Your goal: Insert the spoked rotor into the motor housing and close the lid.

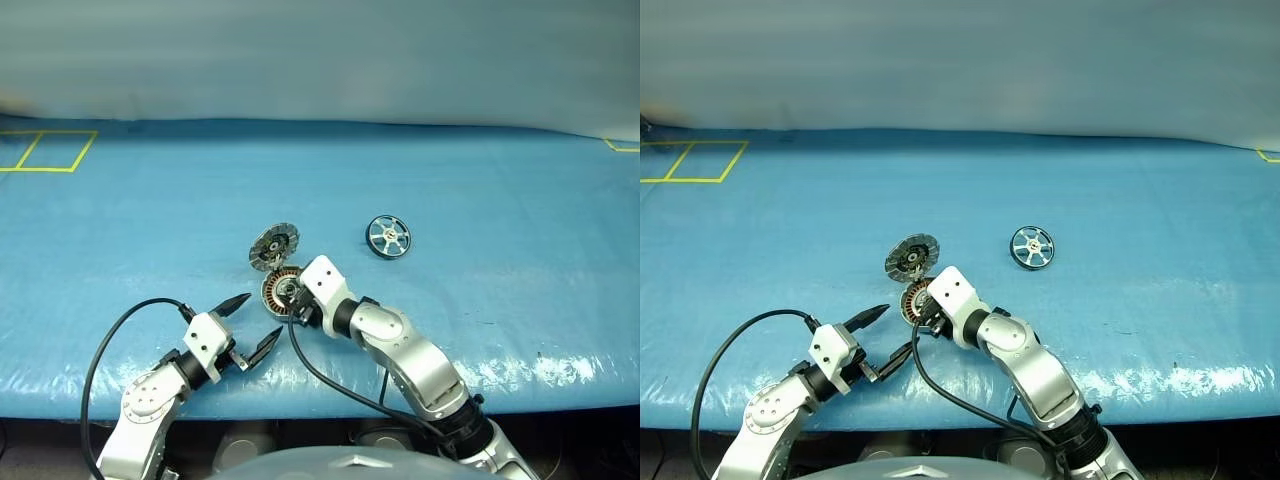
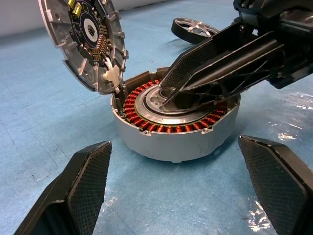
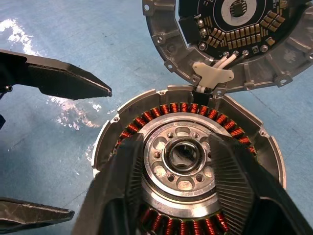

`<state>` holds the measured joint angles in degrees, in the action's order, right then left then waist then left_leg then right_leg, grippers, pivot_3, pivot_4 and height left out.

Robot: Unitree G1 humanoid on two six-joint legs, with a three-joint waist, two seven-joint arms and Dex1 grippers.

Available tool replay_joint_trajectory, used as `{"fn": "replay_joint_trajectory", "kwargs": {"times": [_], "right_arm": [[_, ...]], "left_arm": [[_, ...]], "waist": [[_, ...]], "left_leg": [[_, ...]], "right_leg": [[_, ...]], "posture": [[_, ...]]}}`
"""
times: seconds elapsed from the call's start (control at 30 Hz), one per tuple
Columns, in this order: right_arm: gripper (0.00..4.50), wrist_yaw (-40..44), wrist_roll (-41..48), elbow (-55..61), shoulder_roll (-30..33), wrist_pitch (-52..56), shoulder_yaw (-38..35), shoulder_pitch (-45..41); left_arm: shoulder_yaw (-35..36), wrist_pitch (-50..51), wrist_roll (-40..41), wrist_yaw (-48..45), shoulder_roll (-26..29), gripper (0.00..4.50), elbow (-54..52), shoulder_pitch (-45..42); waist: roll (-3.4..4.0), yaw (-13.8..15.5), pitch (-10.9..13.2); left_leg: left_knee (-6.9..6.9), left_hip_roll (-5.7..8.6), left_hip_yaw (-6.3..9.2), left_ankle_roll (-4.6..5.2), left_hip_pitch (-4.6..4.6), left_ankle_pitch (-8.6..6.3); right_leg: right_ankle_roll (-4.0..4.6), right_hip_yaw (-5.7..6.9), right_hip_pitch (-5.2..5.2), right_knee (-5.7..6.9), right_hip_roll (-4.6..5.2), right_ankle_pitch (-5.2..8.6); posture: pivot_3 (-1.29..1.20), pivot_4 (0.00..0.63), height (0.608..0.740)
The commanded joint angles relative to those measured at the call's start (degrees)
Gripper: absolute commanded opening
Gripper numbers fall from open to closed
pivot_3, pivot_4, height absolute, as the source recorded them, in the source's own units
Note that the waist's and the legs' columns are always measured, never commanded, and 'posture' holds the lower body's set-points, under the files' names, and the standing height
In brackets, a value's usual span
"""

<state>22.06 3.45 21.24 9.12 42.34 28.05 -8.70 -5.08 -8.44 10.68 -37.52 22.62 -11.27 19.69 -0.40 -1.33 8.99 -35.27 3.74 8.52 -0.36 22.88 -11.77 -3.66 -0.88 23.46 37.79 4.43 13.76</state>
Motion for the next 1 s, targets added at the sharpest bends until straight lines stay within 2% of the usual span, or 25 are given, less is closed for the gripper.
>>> {"fn": "replay_joint_trajectory", "kwargs": {"times": [0.03, 0.17, 0.2, 0.27, 0.47, 1.0], "right_arm": [[2.67, 0.5, 3.2, 7.5, -0.4, 3.5, -3.4, -0.2], [2.67, 0.8, 7.3, 13.9, -1.1, 8.2, -7.0, -0.9], [2.49, 0.1, 8.0, 14.4, -1.9, 9.0, -8.0, -0.9], [2.04, -1.0, 8.5, 14.3, -2.7, 10.3, -9.0, -1.0], [0.03, -3.6, 6.1, 11.3, -0.8, 11.7, -6.1, -1.0], [0.01, -3.5, 6.2, 6.9, -0.6, 10.3, -2.1, -0.9]], "left_arm": [[0.3, -1.3, 0.3, 0.1, -0.2, 4.5, -0.4, 0.3], [0.4, -1.3, 0.4, 0.0, -0.1, 4.5, -0.3, 0.5], [0.4, -1.4, 0.3, 0.0, -0.1, 4.5, -0.2, 0.5], [0.2, -1.4, 0.2, 0.0, -0.2, 4.5, 0.1, 0.2], [-0.1, -1.4, 0.3, -0.2, -0.4, 4.5, 0.3, -0.4], [0.1, -1.5, -0.7, 0.7, -0.2, 4.5, -0.5, 1.0]], "waist": [[0.0, 0.0, 0.0], [0.0, 0.0, 0.0], [0.01, 0.0, 0.0], [0.01, 0.0, 0.0], [0.01, 0.0, 0.0], [0.01, 0.0, 0.0]], "left_leg": [[0.0, 0.0, 0.0, 0.0, 0.01, 0.0], [0.0, 0.0, 0.01, 0.0, 0.03, 0.0], [0.01, -0.01, 0.01, 0.0, 0.03, 0.0], [0.02, -0.03, 0.02, 0.0, 0.02, 0.0], [0.01, -0.01, -0.01, 0.0, 0.02, 0.0], [0.04, -0.03, -0.01, 0.0, 0.02, 0.0]], "right_leg": [[0.0, 0.0, 0.0, 0.0, 0.0, 0.0], [-0.01, -0.01, 0.0, 0.0, 0.01, -0.01], [-0.01, -0.01, 0.01, 0.0, 0.0, -0.01], [0.0, 0.01, 0.01, 0.01, -0.01, 0.0], [0.0, 0.0, 0.04, -0.01, 0.01, 0.0], [0.01, 0.0, 0.04, 0.0, 0.0, 0.0]], "posture": [[0.0, 0.15, 0.74], [0.0, 0.15, 0.74], [0.0, 0.15, 0.74], [0.0, 0.15, 0.74], [0.0, 0.15, 0.74], [0.0, 0.15, 0.74]]}}
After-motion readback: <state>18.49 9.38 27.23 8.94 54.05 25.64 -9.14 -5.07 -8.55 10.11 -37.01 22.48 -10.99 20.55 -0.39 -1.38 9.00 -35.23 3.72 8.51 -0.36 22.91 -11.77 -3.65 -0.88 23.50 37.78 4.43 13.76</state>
